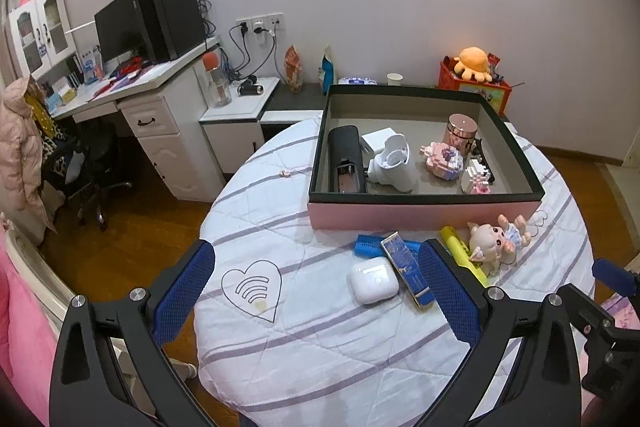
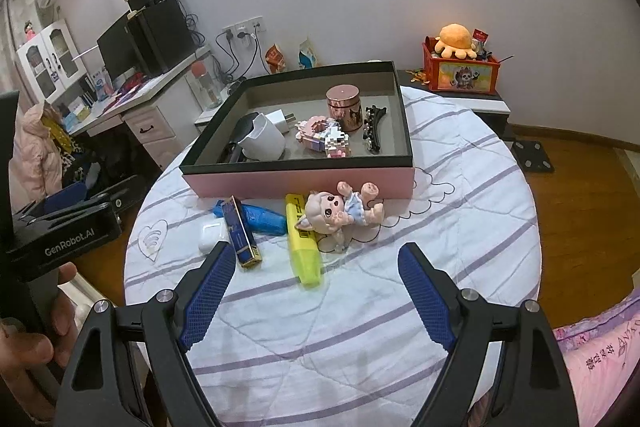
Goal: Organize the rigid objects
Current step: 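Move both grippers back over the items left on the table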
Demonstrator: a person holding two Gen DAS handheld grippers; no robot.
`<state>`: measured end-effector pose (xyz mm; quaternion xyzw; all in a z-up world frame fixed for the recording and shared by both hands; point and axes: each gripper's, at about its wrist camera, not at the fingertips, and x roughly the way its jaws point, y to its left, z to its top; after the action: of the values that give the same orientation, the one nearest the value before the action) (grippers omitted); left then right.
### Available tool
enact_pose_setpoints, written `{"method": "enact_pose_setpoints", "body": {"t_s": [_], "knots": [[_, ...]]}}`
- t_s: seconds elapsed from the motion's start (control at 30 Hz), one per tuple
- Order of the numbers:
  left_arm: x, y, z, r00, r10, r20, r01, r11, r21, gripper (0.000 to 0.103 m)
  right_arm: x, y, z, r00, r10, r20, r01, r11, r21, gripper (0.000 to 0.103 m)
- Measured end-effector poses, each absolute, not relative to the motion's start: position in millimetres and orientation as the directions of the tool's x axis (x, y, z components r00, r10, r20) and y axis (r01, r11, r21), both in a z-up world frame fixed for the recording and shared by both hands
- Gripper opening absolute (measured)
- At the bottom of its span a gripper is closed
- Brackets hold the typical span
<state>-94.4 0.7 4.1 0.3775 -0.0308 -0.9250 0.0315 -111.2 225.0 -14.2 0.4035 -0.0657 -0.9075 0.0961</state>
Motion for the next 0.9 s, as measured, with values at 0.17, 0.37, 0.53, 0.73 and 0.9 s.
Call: {"method": "enact_pose_setpoints", "body": {"t_s": [0.17,0.37,0.53,0.73,0.9], "knots": [[-90.7,-6.5,-20.4,-0.672,-0.067,-0.738,0.038,-0.998,0.056,0.103,-111.6,228.7,-20.5,-0.646,-0.211,-0.733,0.109,-0.977,0.185,0.085],[-91.4,-9.0,-47.3,-0.624,-0.08,-0.778,0.037,-0.997,0.073,0.103,-118.1,228.1,-31.6,-0.619,-0.205,-0.758,0.106,-0.978,0.178,0.085],[-98.1,-8.7,-56.8,-0.602,-0.066,-0.796,0.029,-0.998,0.062,0.103,-126.5,221.5,-44.7,-0.59,-0.204,-0.781,0.118,-0.979,0.166,0.085],[-107.5,-3.2,-71.0,-0.584,-0.058,-0.81,0.008,-0.998,0.066,0.103,-141.1,213.9,-65.1,-0.547,-0.205,-0.812,0.135,-0.978,0.156,0.085],[-120.8,-1.7,-85.8,-0.564,-0.049,-0.824,-0.01,-0.998,0.066,0.103,-154.4,207.3,-80.9,-0.514,-0.208,-0.832,0.148,-0.977,0.153,0.085]]}}
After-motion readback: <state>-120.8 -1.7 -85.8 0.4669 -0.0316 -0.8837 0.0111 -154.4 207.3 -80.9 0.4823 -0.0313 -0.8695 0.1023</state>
